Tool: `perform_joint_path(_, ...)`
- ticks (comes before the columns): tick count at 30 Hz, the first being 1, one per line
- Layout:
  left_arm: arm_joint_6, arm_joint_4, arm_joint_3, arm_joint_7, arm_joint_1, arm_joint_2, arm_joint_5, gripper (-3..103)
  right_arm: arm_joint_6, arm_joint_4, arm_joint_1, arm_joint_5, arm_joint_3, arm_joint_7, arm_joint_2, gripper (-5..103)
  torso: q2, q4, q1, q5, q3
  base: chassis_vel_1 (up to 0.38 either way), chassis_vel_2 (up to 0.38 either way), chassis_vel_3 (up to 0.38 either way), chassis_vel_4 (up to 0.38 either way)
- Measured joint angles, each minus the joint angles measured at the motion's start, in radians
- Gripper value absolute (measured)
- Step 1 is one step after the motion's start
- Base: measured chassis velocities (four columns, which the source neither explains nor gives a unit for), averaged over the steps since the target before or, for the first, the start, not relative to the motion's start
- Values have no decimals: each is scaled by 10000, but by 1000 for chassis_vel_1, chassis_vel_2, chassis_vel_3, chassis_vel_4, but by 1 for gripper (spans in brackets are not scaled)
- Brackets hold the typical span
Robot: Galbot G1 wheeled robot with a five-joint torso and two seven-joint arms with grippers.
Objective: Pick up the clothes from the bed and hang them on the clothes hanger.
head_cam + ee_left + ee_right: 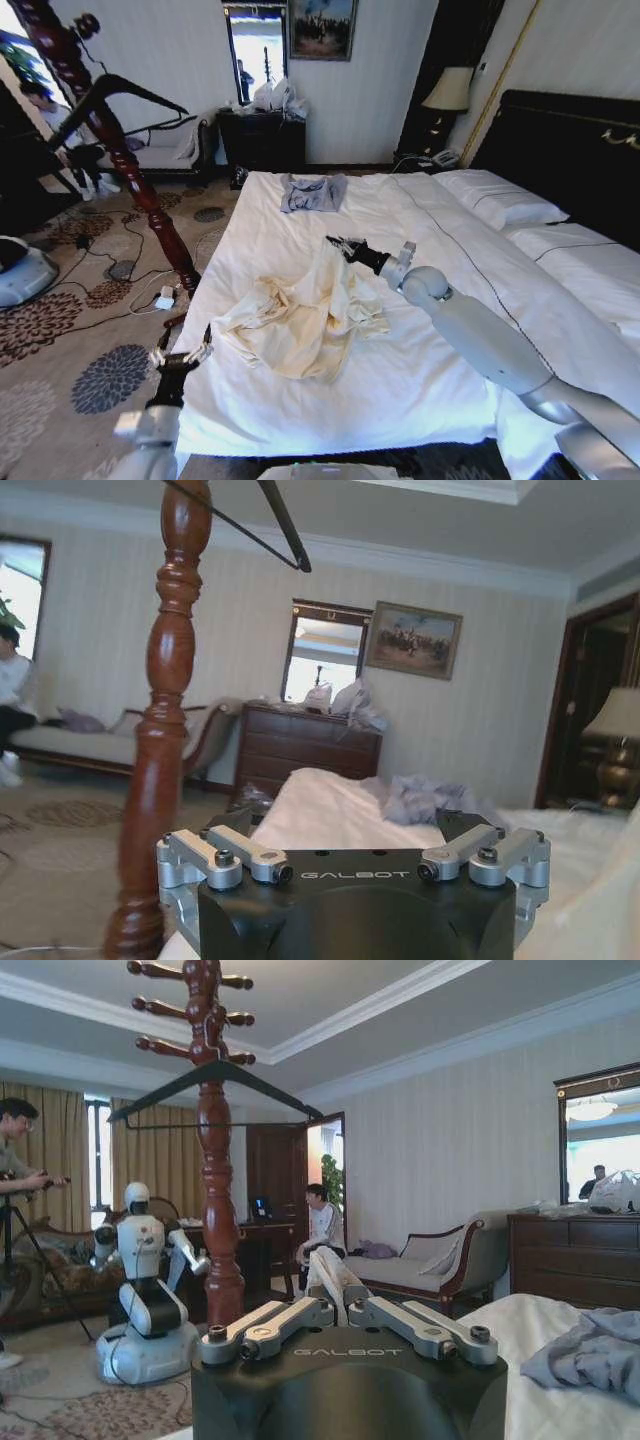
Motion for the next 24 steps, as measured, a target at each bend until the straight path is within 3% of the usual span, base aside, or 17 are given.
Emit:
perform_joint_path(2,1083,283,-61,-254,-716,1055,-959,100,-15,383,-383,-116,188,67,-71,1,-1,-4,0,6,0,0,0,0,0)
perform_joint_path(3,1083,283,-61,-254,-716,1055,-959,100,-15,383,-383,-116,188,67,-71,1,-1,-4,0,6,0,0,0,0,0)
perform_joint_path(7,2052,1516,349,-315,-1953,2414,-2253,100,40,623,-758,-320,416,70,-106,1,-1,5,0,0,1,0,0,0,0)
perform_joint_path(9,2234,1827,491,-314,-2330,2612,-2725,100,57,628,-810,-356,463,69,-114,1,0,5,0,0,1,0,0,0,0)
perform_joint_path(11,2500,2330,726,-316,-2986,2816,-3495,100,69,604,-887,-438,506,67,-117,1,0,5,0,2,1,0,0,0,0)
perform_joint_path(12,2798,2954,1135,-388,-3863,2942,-4347,100,75,531,-959,-549,515,64,-113,1,-1,2,0,3,1,0,0,0,0)
perform_joint_path(16,3203,3802,1908,-650,-5017,2895,-5424,100,123,395,-1034,-825,493,55,-86,1,-1,-1,2,2,2,0,0,0,0)
perform_joint_path(18,3810,4276,2551,-1104,-5901,2558,-6211,100,145,295,-1045,-960,422,40,-75,1,-1,1,2,4,2,0,0,0,0)
perform_joint_path(19,3810,4276,2551,-1104,-5901,2558,-6211,100,145,295,-1045,-960,422,40,-75,1,-1,1,2,4,2,0,0,0,0)
perform_joint_path(23,5349,5006,3202,-2652,-6781,1806,-6790,100,176,89,-1030,-1128,331,12,-8,1,-2,0,2,5,2,0,0,0,0)
perform_joint_path(24,5349,5006,3202,-2652,-6781,1806,-6790,100,176,89,-1030,-1128,331,12,-8,1,-2,0,2,5,2,0,0,0,0)
